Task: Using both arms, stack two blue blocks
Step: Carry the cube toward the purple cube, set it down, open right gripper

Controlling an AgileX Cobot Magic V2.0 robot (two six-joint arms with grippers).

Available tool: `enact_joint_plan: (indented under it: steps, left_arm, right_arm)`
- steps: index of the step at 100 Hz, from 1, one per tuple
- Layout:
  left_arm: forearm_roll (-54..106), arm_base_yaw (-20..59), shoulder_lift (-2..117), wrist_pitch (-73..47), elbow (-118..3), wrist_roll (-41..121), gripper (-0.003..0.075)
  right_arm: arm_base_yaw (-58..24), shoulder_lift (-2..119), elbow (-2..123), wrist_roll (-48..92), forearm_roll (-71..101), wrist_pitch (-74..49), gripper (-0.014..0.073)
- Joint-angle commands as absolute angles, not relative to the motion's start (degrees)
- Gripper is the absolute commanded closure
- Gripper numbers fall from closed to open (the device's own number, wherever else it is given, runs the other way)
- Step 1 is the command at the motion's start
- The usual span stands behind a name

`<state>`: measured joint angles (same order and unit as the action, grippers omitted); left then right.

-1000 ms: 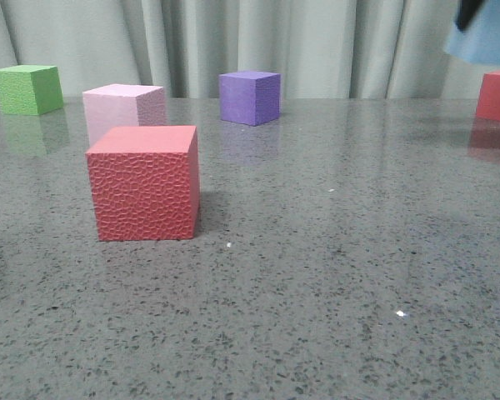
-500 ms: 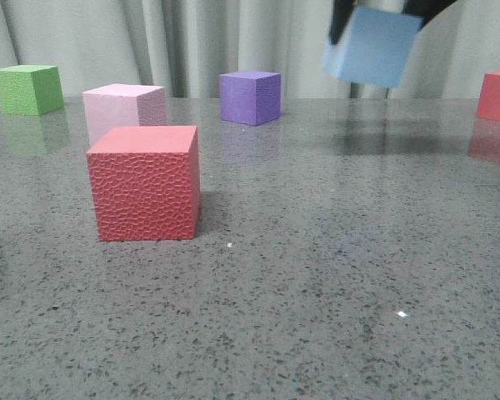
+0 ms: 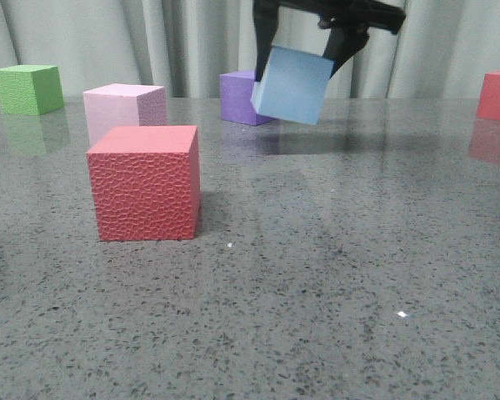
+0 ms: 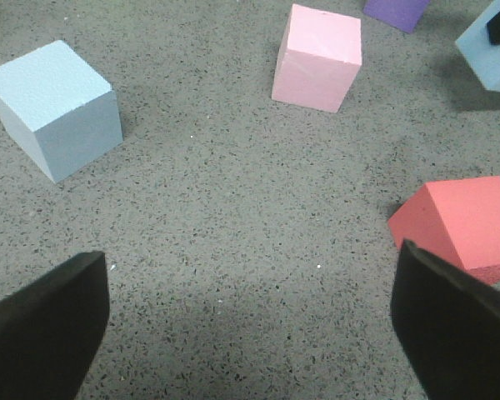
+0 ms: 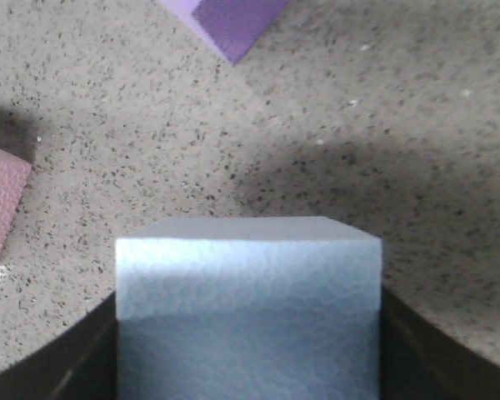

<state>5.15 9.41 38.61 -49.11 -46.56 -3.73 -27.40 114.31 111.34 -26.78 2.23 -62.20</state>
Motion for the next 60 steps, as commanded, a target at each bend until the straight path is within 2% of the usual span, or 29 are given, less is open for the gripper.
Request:
enact_joint_plan:
  steps: [1,47,60]
  left_arm:
    - [5.8,9.3,38.9,-46.0,-48.6,-4.0,0.0069]
    - [5.8,9.3,38.9,-46.0,-48.6,-4.0,0.0069]
    - [5.8,9.3,38.9,-46.0,-48.6,-4.0,0.0069]
  right_arm:
    - [-27.8,112.2,113.7,-27.9,1.9,-60.9,0.0242]
    - [-28.0,113.8,113.7,-28.9,1.9,-62.5,0.0237]
    - [-28.0,113.8,113.7,-28.9,1.9,-62.5,0.0129]
